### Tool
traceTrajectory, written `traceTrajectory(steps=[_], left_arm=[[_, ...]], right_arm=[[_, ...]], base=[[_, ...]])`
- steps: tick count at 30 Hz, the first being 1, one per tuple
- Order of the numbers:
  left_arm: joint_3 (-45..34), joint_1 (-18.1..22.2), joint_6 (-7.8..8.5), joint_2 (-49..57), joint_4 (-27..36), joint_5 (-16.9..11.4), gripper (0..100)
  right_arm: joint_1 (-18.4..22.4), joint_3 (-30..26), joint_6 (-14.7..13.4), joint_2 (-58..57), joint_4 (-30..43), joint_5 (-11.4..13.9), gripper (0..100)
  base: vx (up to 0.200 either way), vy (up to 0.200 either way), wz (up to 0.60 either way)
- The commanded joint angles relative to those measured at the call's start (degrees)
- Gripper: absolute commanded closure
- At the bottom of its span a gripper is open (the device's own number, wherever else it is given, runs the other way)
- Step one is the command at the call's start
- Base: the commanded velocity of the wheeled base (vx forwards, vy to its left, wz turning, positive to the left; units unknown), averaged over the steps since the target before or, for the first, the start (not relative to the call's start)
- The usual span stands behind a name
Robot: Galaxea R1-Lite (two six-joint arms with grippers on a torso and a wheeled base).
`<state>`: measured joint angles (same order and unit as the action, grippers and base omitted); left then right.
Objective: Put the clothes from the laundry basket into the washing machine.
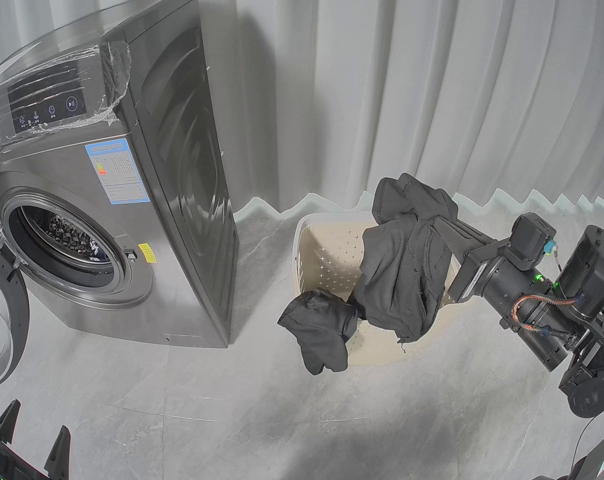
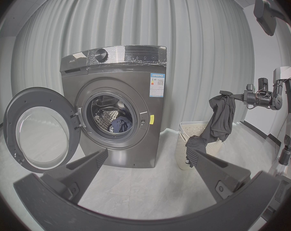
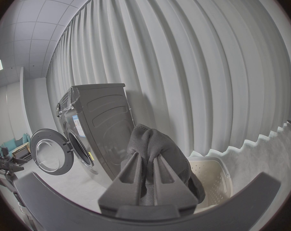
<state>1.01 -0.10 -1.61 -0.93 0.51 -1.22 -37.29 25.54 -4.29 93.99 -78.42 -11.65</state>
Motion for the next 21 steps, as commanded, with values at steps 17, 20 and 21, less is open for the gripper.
traceTrajectory(steps=[17,20,21], left_arm=[[-0.75,-0.08,0.03,0.66,0.10,-0.01,0],[-0.75,-0.25,0.12,0.57,0.19,-0.01,0],[-0.66,-0.25,0.12,0.57,0.19,-0.01,0]], right_arm=[[-2.52,0.39,-0.19,-1.26,-1.03,-1.62,100],[-3.05,0.65,-0.19,-1.26,-1.12,-1.53,100],[-3.14,0.65,-0.28,-1.35,-1.12,-1.53,100]], base=[[0.000,0.118,0.00],[0.000,0.200,0.00],[0.000,0.200,0.00]])
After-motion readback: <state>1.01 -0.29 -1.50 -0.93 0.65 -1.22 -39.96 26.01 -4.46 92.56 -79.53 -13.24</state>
